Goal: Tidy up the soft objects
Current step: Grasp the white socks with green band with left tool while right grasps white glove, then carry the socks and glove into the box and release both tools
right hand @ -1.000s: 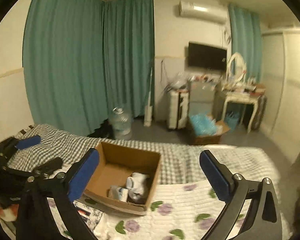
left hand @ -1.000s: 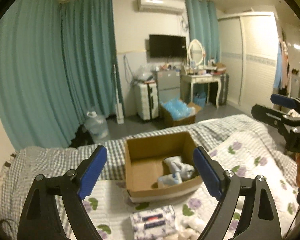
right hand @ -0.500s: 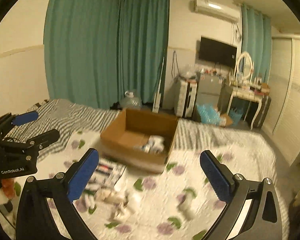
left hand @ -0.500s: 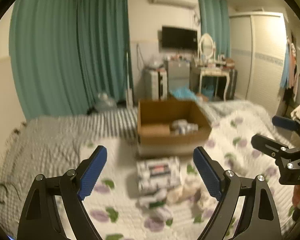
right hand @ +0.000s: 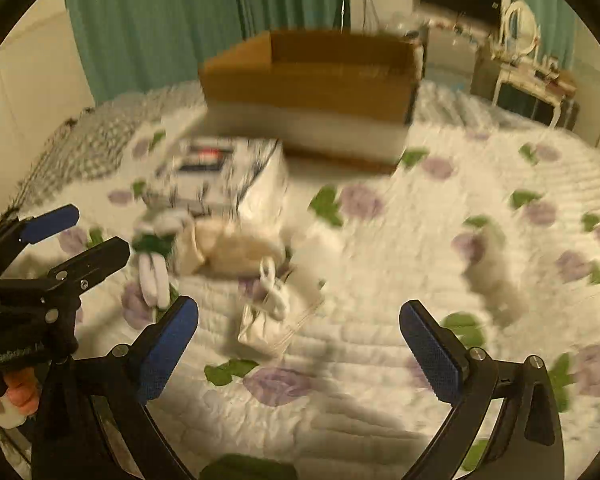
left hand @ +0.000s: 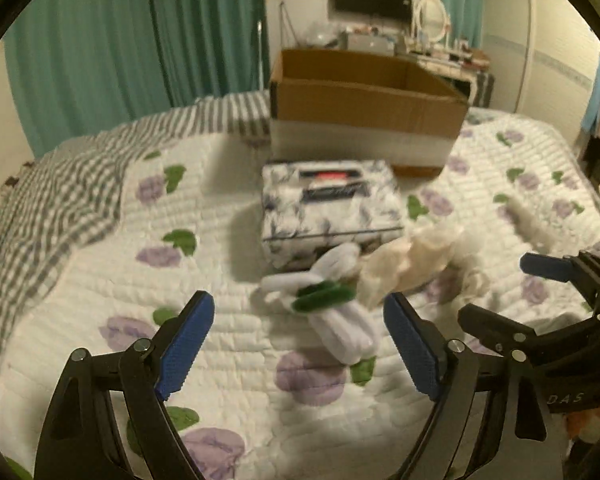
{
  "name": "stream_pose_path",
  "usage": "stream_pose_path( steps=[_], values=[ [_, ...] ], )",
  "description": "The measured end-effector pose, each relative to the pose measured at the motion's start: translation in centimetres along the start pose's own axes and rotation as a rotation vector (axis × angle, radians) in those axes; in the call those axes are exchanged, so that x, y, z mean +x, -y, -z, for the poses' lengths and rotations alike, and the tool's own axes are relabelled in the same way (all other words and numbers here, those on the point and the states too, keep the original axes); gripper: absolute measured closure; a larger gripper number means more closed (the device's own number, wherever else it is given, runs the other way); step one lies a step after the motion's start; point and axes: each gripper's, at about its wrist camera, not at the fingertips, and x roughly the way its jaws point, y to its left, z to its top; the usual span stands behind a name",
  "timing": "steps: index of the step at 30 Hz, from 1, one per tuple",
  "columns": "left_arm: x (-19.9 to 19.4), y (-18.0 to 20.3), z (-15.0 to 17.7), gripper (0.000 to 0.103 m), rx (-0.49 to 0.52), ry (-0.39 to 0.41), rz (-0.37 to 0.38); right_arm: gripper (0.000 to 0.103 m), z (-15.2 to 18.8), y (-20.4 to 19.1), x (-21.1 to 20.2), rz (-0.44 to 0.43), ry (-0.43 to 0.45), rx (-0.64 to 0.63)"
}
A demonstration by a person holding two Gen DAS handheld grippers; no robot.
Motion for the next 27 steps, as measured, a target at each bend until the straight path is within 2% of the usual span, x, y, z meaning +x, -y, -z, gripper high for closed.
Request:
stream_pose_path(
  steps=[3,6,9,13,14,18,19,23,24,27],
  values=[
    [0.9,-0.6,0.2,0.016,-0.022,-0.031,0.003,0.005,0.0,0.0,1.5,0.000,-0.031,-0.002],
    [1.5,-0.8,0.3,0.016,-0.034,-0.050,0.019,0.017,0.0,0.2,2.7,-0.009,-0.061,0.001],
    [1.7,-0.8,0.4,0.016,-0.032,-0.057,0.022,0.036,0.2,0.3,3.8,0.002,-0.093,-0.007],
    [2.6,-0.3,0.4,0.016,-0.042,-0.085,0.038,0.058,0.3,0.3,3.4,0.016,-0.086,-0.015],
    [3.1,-0.3,0.4,0.016,-0.048,-0.098,0.043,0.061,0.3,0.4,3.1,0.021,-0.080,-0.021],
    [4.1,0.2,0.7,0.017,-0.037,-0.128,0.055,0.064,0.6,0.9,2.3,0.008,-0.070,-0.007],
    [4.3,0.3,0.8,0.026,-0.032,-0.129,0.066,0.064,0.6,1.0,2.1,0.004,-0.068,-0.001],
    [4.5,0.8,0.9,0.045,0.000,-0.138,0.088,0.065,0.6,1.4,1.3,-0.016,-0.054,0.019],
    [4.5,1.0,0.9,0.054,0.007,-0.142,0.101,0.065,0.5,1.4,1.1,-0.019,-0.052,0.019],
    [4.0,1.0,1.0,0.065,0.012,-0.141,0.124,0.065,0.5,1.3,0.5,-0.025,-0.044,0.017]
  ],
)
